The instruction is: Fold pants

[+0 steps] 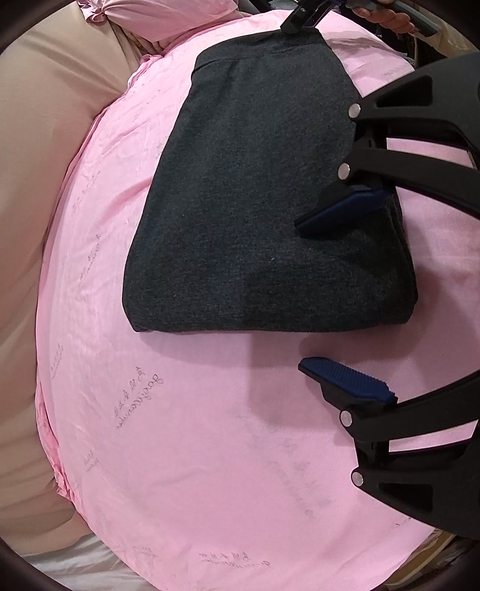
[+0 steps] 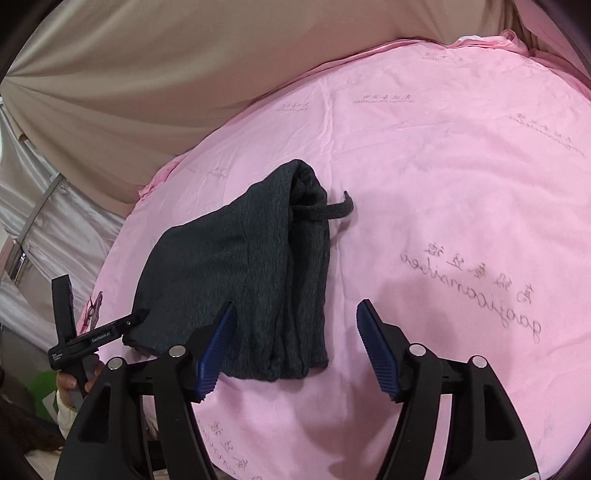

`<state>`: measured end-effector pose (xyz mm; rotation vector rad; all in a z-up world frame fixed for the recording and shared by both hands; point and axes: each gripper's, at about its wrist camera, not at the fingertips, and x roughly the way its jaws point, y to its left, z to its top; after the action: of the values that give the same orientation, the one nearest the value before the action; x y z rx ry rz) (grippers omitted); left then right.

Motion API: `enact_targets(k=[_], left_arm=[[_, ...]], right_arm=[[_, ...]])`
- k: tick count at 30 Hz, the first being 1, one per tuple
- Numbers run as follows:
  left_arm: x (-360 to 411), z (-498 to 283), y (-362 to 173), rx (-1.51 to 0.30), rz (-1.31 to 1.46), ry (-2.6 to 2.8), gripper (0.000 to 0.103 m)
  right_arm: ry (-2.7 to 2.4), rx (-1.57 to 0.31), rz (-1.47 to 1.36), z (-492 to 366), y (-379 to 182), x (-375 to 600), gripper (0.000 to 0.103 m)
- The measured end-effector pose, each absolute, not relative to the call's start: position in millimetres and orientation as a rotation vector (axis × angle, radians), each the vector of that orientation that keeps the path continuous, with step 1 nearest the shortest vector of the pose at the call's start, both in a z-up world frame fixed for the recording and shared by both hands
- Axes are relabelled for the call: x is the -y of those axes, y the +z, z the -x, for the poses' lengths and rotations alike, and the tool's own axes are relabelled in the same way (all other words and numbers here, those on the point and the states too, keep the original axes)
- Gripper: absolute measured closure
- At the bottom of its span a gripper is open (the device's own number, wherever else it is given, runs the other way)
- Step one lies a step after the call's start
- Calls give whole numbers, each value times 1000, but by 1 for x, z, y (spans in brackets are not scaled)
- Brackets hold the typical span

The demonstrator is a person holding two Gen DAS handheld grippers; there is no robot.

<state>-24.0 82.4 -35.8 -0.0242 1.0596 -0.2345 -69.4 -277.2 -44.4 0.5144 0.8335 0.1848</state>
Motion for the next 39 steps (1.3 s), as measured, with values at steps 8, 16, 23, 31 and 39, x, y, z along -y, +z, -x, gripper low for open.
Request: enact_targets(k=[8, 16, 23, 31, 39], left_arm=[[-83, 27, -34, -1072, 31, -222, 35], [-95, 21, -40, -1116, 274, -409, 24], [-118, 18, -21, -1120, 316, -441, 90], [-126, 35, -41, -1203, 312, -471, 82], [-102, 55, 37, -932, 166, -465, 69]], right_arm=[[219, -863, -530, 58, -60, 269, 33], [259, -845, -507, 53, -63, 258, 41], [335, -805, -570, 69, -21, 265, 74], [244, -909, -603, 99, -60, 280, 52], [218, -785, -430, 83, -7, 274, 46]])
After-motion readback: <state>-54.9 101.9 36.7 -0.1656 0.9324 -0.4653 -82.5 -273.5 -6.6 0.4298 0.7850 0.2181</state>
